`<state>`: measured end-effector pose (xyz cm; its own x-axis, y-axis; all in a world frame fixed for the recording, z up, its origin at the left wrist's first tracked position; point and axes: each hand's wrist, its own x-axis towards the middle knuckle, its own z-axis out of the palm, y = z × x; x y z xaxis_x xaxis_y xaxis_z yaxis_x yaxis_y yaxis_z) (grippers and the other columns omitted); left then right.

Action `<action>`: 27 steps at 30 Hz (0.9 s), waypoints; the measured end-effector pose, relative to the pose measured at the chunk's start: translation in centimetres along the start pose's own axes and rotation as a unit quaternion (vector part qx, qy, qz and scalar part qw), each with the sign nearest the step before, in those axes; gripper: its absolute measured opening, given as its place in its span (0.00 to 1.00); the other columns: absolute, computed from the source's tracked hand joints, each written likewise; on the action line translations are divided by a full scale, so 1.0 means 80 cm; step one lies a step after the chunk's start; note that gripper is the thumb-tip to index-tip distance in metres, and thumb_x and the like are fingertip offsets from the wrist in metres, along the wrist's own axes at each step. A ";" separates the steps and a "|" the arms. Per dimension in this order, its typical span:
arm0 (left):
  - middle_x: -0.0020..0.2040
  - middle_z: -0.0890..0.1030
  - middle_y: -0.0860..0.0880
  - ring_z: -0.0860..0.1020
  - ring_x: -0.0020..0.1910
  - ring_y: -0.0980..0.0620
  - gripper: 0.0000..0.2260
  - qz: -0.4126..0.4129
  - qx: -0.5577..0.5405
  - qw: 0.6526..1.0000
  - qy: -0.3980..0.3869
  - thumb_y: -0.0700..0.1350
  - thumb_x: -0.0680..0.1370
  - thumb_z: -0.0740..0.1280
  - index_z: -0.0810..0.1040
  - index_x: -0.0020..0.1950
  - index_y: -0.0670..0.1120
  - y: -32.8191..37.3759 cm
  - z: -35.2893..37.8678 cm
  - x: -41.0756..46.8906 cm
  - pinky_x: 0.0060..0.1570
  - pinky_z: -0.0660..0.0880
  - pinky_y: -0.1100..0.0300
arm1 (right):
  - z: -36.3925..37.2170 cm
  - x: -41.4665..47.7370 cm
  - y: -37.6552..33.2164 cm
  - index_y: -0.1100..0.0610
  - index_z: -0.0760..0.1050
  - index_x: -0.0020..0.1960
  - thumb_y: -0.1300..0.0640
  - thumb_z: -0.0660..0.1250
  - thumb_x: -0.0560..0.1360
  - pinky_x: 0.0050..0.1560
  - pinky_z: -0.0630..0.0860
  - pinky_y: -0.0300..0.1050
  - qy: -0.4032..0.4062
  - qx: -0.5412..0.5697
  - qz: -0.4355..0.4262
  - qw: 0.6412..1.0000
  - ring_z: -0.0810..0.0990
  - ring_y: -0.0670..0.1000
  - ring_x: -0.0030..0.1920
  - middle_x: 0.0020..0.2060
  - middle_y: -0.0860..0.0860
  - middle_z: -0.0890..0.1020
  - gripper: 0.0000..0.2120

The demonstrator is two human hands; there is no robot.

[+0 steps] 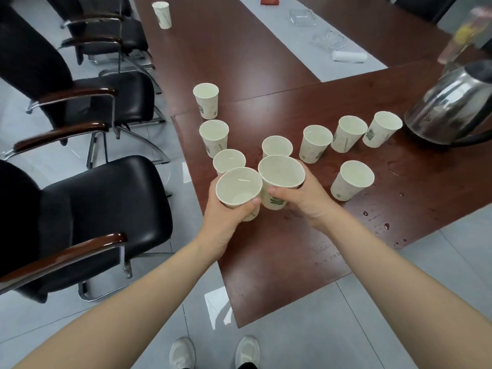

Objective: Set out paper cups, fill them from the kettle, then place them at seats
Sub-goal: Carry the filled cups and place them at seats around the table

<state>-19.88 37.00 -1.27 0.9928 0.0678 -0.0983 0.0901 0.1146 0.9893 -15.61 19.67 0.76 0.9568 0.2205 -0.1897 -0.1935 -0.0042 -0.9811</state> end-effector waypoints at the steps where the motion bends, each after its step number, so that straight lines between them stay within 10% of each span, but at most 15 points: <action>1: 0.60 0.77 0.41 0.76 0.58 0.47 0.34 0.006 0.001 1.000 0.003 0.49 0.62 0.77 0.69 0.65 0.44 0.009 -0.007 -0.004 0.57 0.75 0.45 | 0.009 0.001 -0.007 0.47 0.72 0.59 0.53 0.78 0.54 0.51 0.78 0.51 -0.008 0.002 -0.003 1.000 0.78 0.49 0.59 0.54 0.47 0.81 0.34; 27: 0.58 0.76 0.52 0.75 0.58 0.53 0.34 0.055 0.030 0.947 0.314 0.47 0.63 0.79 0.67 0.65 0.53 0.222 -0.556 -0.288 0.54 0.77 0.49 | 0.626 -0.052 -0.148 0.49 0.70 0.67 0.56 0.79 0.58 0.46 0.79 0.53 -0.331 -0.033 -0.029 0.943 0.76 0.55 0.61 0.57 0.51 0.79 0.38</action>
<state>-44.68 81.58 13.74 0.7552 0.6552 -0.0202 0.0111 0.0181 0.9998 -28.16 67.66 15.08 0.6159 0.7825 -0.0912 -0.1106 -0.0288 -0.9935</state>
